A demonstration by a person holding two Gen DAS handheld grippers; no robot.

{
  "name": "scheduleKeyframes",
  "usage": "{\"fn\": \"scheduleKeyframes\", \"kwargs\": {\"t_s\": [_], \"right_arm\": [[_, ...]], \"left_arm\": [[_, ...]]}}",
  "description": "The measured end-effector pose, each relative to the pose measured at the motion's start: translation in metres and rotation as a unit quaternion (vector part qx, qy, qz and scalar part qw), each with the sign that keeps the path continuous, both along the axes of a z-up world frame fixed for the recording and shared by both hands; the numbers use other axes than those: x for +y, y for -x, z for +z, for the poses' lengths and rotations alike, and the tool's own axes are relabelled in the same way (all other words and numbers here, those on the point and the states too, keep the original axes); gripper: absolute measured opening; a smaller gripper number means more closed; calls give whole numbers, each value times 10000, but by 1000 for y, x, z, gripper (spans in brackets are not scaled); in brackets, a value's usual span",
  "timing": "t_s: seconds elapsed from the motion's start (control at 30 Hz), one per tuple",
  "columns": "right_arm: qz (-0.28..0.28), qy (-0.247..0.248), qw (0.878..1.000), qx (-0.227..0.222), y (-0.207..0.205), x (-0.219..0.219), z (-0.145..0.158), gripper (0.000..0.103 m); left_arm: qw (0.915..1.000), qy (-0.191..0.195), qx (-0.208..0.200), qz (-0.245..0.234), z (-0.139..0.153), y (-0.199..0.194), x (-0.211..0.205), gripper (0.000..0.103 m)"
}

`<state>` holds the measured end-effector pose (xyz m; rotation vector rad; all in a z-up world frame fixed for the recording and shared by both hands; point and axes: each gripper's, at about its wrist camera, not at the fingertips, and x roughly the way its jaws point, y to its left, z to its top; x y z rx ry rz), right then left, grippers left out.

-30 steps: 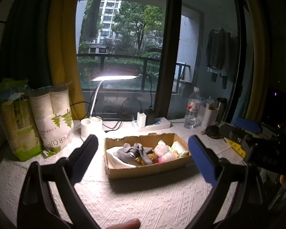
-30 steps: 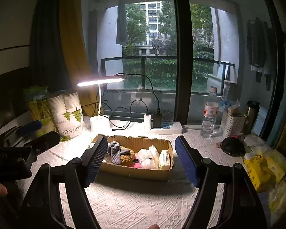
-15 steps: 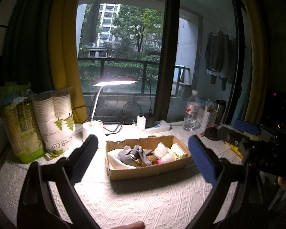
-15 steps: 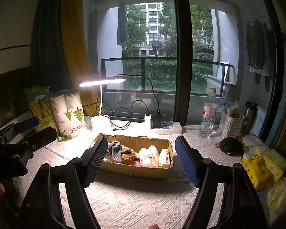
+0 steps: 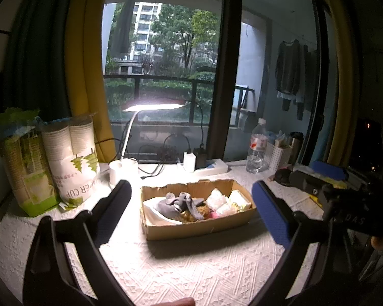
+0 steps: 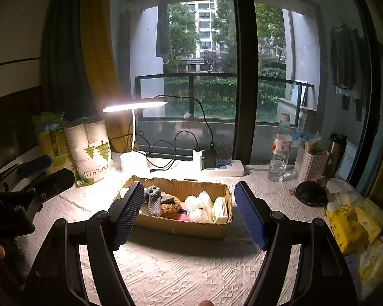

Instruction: Organize soft objects

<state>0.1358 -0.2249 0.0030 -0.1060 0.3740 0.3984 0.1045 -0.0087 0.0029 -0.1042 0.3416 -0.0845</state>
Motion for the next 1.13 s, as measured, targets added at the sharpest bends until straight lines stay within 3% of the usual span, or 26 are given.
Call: {"fn": "scheduleKeyframes", "kwargs": {"t_s": [1.13], "right_arm": [[-10, 34, 9999, 111, -18, 3, -14, 76]], "left_arm": [[10000, -18, 93, -6, -10, -16, 0, 96]]}}
